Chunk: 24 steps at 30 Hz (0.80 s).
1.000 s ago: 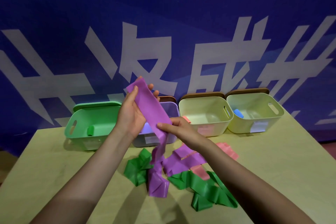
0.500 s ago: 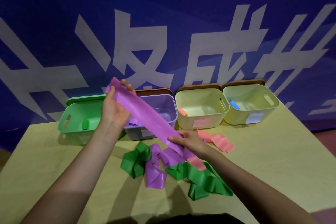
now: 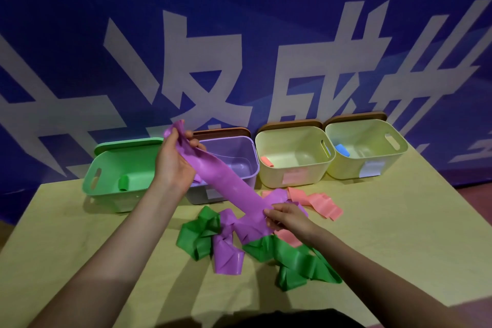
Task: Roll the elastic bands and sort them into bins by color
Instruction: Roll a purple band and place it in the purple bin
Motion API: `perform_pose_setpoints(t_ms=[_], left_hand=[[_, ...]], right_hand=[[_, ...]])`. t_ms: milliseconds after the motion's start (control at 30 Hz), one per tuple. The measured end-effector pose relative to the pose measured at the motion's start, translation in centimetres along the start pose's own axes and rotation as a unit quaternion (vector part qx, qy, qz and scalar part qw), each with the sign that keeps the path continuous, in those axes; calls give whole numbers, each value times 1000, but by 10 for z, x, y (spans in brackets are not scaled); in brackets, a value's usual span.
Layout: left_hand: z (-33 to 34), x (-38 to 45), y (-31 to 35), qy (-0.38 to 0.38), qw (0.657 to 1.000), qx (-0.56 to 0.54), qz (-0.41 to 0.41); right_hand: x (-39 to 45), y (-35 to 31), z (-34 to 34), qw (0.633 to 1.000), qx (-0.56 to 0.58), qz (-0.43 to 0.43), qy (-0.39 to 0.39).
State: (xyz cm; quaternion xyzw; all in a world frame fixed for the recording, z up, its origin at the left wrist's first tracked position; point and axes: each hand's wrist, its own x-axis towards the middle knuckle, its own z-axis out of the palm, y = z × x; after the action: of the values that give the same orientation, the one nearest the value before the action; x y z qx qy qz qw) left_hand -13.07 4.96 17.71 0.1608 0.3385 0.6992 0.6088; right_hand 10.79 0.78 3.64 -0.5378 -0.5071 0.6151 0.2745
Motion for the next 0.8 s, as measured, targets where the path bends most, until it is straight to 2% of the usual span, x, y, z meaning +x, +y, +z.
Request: perform_pose_setpoints(t_ms=[167,267,333,433,533,600,700,800], left_hand=[[20,-19,-15,-50,995,91,7],[23,-31,-28,-68,985,160,17],[22,-39,-36,-75,976,203,12],[19,-45,-43,-76,970,230,-15],[17,-47,-47,-78,963,255,-30],[17,-50,-49,-84,961,260,-40],[16,-52,-53,-109,955,271,-44],[15,-53,-56,-110,952,284,-38]], right_hand=[[1,0,-3,999,-26,18,19],[1,-11,-3,995,-66,-9,71],[-1,-28,-3,989,-67,-56,122],[-10,-67,1,971,-9,-171,166],[-22,-104,7,955,36,-254,149],[-27,-120,11,952,3,-284,111],[-25,-130,15,952,-96,-284,67],[-19,-128,16,941,-131,-300,90]])
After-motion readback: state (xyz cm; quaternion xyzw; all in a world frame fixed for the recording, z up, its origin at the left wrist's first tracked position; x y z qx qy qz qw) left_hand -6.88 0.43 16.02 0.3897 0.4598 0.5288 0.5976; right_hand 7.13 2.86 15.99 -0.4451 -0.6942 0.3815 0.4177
